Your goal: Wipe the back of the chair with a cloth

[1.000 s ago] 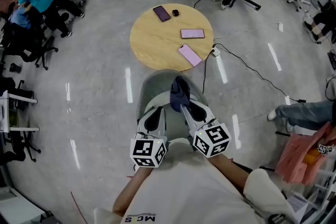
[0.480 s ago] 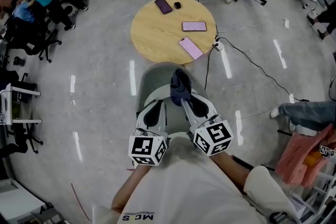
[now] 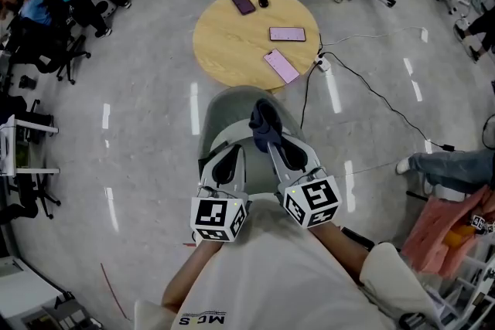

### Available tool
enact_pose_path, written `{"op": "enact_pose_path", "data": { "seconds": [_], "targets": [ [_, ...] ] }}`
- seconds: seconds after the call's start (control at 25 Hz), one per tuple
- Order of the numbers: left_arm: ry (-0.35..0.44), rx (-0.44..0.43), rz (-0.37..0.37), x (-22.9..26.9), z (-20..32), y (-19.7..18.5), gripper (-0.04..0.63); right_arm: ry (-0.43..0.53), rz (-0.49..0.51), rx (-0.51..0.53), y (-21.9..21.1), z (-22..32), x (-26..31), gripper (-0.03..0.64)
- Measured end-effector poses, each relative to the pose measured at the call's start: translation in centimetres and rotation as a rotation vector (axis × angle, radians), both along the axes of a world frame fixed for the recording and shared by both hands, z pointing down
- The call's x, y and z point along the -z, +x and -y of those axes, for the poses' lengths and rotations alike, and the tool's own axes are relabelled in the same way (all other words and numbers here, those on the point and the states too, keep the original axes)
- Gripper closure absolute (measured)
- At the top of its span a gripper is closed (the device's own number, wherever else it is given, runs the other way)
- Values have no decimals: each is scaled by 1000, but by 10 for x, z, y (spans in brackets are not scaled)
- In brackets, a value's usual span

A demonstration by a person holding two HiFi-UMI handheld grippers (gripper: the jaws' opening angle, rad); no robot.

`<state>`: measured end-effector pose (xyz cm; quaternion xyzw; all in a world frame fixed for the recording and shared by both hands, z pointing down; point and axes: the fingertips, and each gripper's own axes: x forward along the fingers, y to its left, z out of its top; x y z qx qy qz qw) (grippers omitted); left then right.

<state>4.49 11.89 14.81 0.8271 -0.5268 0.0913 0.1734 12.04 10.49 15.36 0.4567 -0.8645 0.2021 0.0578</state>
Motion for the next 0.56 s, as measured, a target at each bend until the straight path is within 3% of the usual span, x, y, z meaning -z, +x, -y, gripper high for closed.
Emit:
{"op": "enact_pose_path", "data": {
  "seconds": [0.56],
  "targets": [
    [-5, 10, 8, -5, -2, -6, 595, -11, -5, 18, -10, 3, -6, 545]
  ]
}}
